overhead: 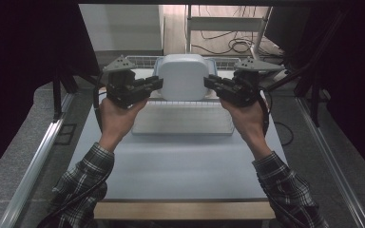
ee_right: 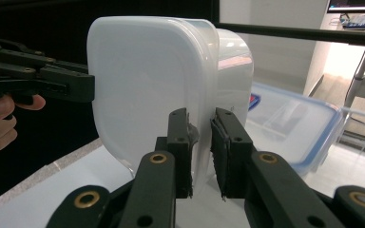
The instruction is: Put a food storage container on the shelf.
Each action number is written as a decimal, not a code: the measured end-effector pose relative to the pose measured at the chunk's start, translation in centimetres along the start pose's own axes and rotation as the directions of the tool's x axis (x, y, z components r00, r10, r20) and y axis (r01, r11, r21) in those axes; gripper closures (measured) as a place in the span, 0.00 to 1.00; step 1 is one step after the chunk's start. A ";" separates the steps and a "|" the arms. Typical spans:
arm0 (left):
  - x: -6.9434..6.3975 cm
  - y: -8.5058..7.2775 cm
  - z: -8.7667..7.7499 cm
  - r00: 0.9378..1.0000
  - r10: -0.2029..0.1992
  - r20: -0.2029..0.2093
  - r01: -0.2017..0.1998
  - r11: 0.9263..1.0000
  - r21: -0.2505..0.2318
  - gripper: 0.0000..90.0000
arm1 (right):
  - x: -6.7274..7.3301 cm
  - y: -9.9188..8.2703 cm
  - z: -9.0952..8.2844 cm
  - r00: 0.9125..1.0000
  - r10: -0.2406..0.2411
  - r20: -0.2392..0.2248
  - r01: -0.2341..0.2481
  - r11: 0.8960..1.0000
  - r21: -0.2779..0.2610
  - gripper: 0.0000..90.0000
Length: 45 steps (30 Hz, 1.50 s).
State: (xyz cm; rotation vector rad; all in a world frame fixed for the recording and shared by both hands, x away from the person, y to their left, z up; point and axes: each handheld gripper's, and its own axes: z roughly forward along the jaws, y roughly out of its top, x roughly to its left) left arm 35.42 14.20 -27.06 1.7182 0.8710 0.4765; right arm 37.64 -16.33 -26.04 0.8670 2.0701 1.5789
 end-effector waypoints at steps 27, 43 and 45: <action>2.8 2.8 3.4 0.998 -0.067 0.016 0.066 0.998 0.009 0.82 | -3.0 2.5 3.4 0.995 0.068 0.077 -0.069 0.998 0.006 0.78; 3.3 3.5 5.1 0.997 -0.078 -0.023 0.078 0.997 0.020 0.67 | -3.3 3.3 4.8 0.991 0.077 0.106 -0.079 0.997 0.014 0.66; 3.3 3.5 5.4 0.997 -0.077 -0.026 0.077 0.997 0.022 0.66 | -3.4 3.4 5.0 0.991 0.078 0.112 -0.080 0.997 0.020 0.65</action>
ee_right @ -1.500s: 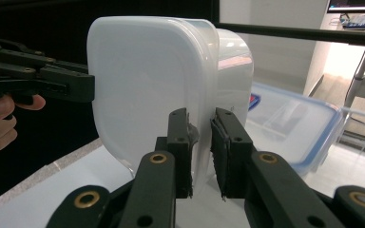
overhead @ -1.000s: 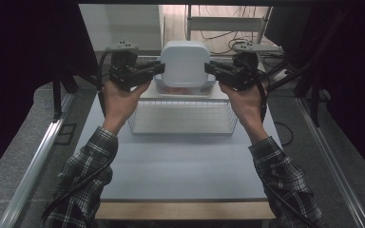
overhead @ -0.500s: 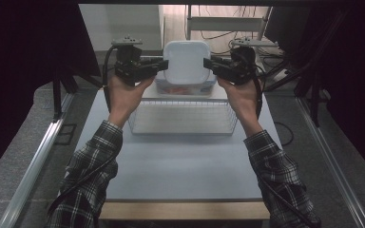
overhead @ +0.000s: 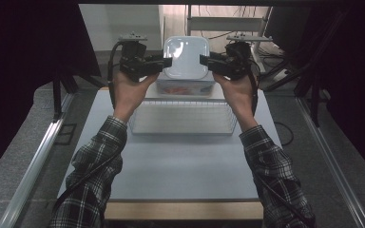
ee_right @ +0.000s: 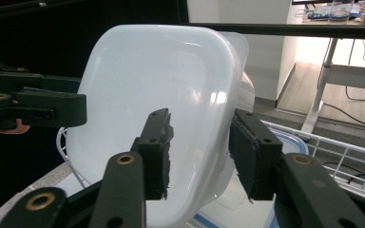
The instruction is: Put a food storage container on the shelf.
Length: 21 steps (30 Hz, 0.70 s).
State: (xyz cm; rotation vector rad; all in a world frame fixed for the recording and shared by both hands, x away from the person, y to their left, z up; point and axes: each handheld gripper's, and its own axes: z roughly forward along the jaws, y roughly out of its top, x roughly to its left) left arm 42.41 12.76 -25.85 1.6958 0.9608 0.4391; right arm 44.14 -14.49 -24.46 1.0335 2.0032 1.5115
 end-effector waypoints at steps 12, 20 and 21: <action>0.6 0.2 0.8 0.999 -0.036 0.018 0.036 0.999 0.020 0.57 | -0.7 0.0 1.1 0.998 0.056 -0.022 -0.055 0.998 0.028 0.58; 0.6 0.7 1.2 0.999 -0.036 -0.020 0.037 0.999 0.028 0.52 | -0.9 0.2 1.4 0.997 0.071 -0.012 -0.070 0.997 0.040 0.52; 0.6 0.7 1.2 0.999 -0.037 -0.022 0.038 0.999 0.025 0.52 | -0.9 0.2 1.4 0.998 0.069 0.001 -0.069 0.997 0.038 0.52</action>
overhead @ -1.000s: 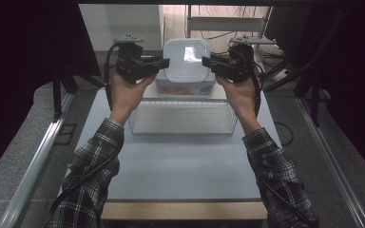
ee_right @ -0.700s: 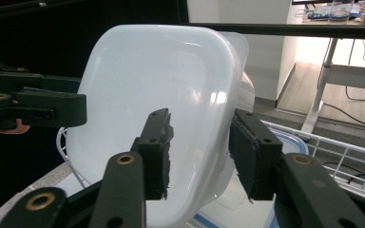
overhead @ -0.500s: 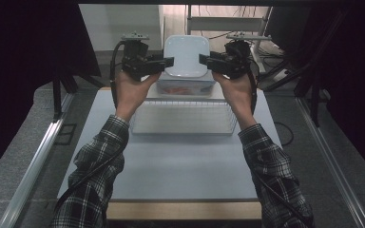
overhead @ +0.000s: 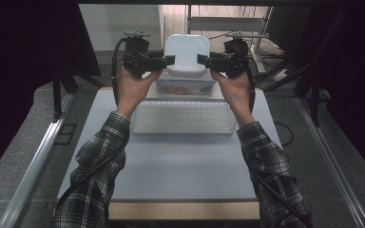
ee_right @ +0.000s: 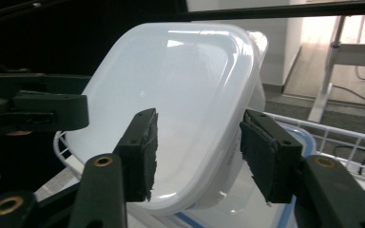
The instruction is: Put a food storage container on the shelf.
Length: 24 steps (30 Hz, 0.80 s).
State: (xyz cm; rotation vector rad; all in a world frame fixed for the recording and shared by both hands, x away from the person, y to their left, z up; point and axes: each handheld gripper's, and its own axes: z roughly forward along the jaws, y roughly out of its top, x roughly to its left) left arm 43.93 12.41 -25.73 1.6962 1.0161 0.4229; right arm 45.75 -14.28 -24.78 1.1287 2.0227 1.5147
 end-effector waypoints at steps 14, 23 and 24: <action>0.1 0.3 0.5 1.000 -0.023 -0.015 0.022 0.999 -0.027 0.51 | 0.0 0.3 0.8 0.997 -0.017 0.075 0.020 0.999 -0.039 0.60; 0.1 0.5 0.0 1.000 0.000 -0.027 -0.001 0.999 -0.049 0.49 | 0.1 0.5 0.3 0.997 -0.052 0.061 0.054 0.997 -0.046 0.57; 0.0 0.6 -0.2 1.000 0.007 -0.024 -0.008 0.999 -0.050 0.47 | 0.2 0.5 0.2 0.996 -0.062 0.059 0.065 0.997 -0.045 0.56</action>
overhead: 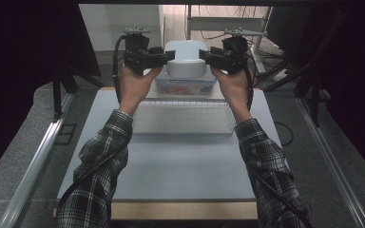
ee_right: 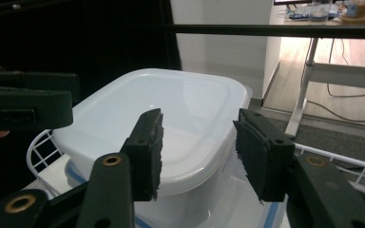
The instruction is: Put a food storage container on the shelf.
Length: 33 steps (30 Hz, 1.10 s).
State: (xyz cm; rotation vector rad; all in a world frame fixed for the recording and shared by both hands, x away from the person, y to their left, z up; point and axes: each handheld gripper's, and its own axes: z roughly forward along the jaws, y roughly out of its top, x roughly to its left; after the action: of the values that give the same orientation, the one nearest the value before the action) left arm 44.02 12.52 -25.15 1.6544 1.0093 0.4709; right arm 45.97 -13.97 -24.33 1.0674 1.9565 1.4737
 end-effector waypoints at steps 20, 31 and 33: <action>-0.9 -4.3 -2.4 0.989 0.073 0.127 -0.080 0.996 0.047 0.15 | 0.1 -3.4 -3.0 0.988 -0.059 -0.144 0.062 0.998 0.013 0.22; -1.3 -7.2 -2.6 0.982 0.093 0.167 -0.107 0.991 0.077 0.10 | 0.4 -5.7 -4.0 0.975 -0.068 -0.213 0.073 0.997 0.016 0.16; -1.5 -7.8 -2.7 0.980 0.097 0.176 -0.112 0.991 0.079 0.09 | 0.5 -6.0 -4.2 0.972 -0.073 -0.222 0.079 0.997 0.017 0.16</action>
State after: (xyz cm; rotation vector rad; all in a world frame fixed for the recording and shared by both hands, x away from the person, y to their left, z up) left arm 38.27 13.31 -31.17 1.8008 0.8286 0.3497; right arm 40.68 -16.76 -28.65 0.8593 2.1476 1.5871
